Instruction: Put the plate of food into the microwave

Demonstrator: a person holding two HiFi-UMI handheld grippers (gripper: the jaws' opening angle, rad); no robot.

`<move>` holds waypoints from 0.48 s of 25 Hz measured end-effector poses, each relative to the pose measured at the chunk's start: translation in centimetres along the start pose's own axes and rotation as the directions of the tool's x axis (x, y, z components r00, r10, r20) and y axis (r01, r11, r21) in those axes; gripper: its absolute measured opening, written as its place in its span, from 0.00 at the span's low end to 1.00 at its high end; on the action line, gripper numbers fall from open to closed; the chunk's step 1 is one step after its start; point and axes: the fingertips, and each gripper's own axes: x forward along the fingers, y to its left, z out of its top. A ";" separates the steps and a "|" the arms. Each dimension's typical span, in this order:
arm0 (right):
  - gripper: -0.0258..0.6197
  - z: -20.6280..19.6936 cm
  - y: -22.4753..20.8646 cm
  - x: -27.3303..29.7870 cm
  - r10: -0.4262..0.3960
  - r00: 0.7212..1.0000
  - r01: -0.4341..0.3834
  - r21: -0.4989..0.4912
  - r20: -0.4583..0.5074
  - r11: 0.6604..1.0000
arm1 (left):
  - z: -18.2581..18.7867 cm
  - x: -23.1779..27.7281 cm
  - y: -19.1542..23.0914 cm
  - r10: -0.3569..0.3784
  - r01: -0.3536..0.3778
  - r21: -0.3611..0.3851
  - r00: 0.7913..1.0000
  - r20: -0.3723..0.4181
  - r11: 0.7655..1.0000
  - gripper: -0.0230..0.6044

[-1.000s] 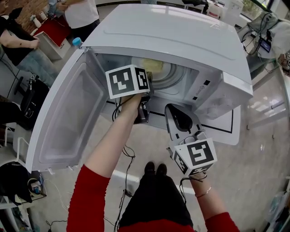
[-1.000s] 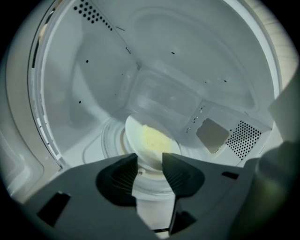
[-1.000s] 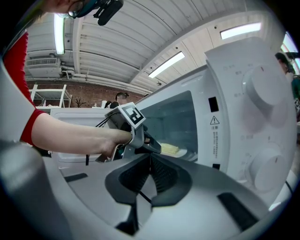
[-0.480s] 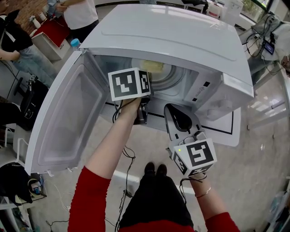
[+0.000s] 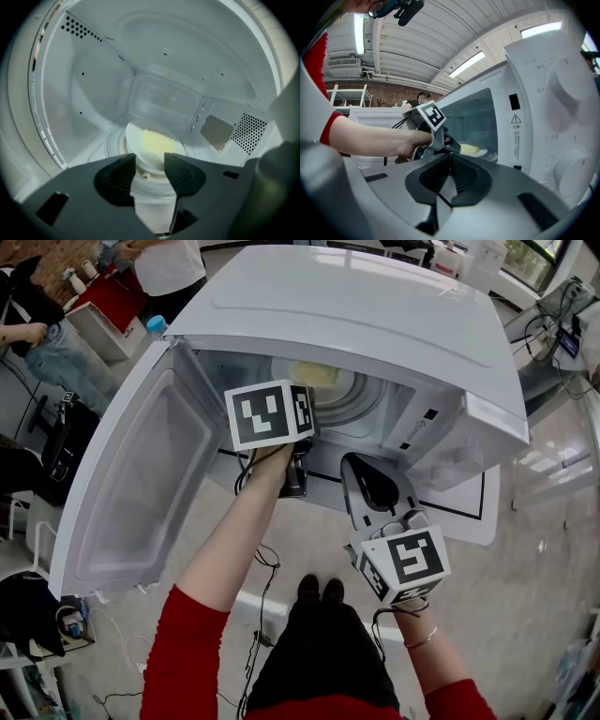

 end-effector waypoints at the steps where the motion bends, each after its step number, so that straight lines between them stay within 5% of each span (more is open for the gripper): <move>1: 0.06 0.0 0.0 0.0 0.000 1.000 0.000 0.000 0.000 1.000 | 0.1 0.0 0.0 -0.006 0.006 -0.009 1.000 0.000 1.000 0.33; 12: 0.06 0.3 -0.1 0.1 0.001 1.000 -0.001 -0.004 0.007 1.000 | -0.2 -0.3 -0.1 -0.054 0.051 -0.109 0.998 -0.031 0.993 0.33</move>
